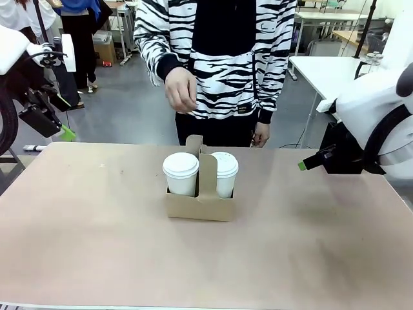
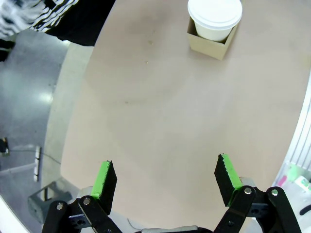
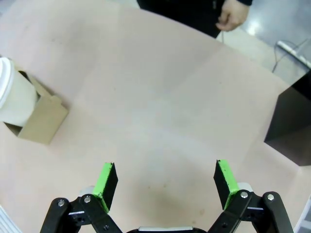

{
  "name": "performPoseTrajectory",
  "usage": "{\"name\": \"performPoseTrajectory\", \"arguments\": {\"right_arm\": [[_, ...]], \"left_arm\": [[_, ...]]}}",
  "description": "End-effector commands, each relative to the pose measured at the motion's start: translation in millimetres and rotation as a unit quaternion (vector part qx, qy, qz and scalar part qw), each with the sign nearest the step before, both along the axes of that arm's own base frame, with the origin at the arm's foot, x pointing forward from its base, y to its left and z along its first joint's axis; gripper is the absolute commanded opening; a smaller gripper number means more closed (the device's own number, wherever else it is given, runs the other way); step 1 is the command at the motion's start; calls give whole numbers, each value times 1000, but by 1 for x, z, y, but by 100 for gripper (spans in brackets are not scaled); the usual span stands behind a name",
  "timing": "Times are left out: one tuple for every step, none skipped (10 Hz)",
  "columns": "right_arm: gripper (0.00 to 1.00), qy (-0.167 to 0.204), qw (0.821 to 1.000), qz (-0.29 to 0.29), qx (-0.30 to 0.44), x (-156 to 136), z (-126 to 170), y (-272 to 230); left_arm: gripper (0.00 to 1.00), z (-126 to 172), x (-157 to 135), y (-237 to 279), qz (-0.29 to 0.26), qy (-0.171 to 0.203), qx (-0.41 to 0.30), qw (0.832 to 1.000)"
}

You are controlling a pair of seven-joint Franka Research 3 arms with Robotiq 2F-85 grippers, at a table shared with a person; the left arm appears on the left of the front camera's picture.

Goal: Pour a drink into a cup and package it in a carrier.
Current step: Insert the held 600 ml Paper Cup into the Cup Carrier.

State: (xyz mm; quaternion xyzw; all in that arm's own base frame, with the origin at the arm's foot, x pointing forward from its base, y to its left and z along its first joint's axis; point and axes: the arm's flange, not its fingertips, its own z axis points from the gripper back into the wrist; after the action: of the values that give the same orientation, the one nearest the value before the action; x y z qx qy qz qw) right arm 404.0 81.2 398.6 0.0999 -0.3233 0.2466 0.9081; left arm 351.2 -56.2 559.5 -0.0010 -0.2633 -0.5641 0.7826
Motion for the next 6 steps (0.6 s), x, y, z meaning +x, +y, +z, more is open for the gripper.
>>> {"name": "performPoseTrajectory", "arguments": {"right_arm": [[100,-8,1000,-3,0,-1,1,3],[100,-8,1000,-3,0,-1,1,3],[100,-8,1000,-3,0,-1,1,3],[100,-8,1000,-3,0,-1,1,3],[100,-8,1000,-3,0,-1,1,3],[100,-8,1000,-3,0,-1,1,3]], "left_arm": [[100,2,-1,0,7,2,-3,1000],[100,2,-1,0,7,2,-3,1000],[100,2,-1,0,7,2,-3,1000],[100,2,-1,0,7,2,-3,1000],[100,2,-1,0,7,2,-3,1000],[100,2,-1,0,7,2,-3,1000]]}}
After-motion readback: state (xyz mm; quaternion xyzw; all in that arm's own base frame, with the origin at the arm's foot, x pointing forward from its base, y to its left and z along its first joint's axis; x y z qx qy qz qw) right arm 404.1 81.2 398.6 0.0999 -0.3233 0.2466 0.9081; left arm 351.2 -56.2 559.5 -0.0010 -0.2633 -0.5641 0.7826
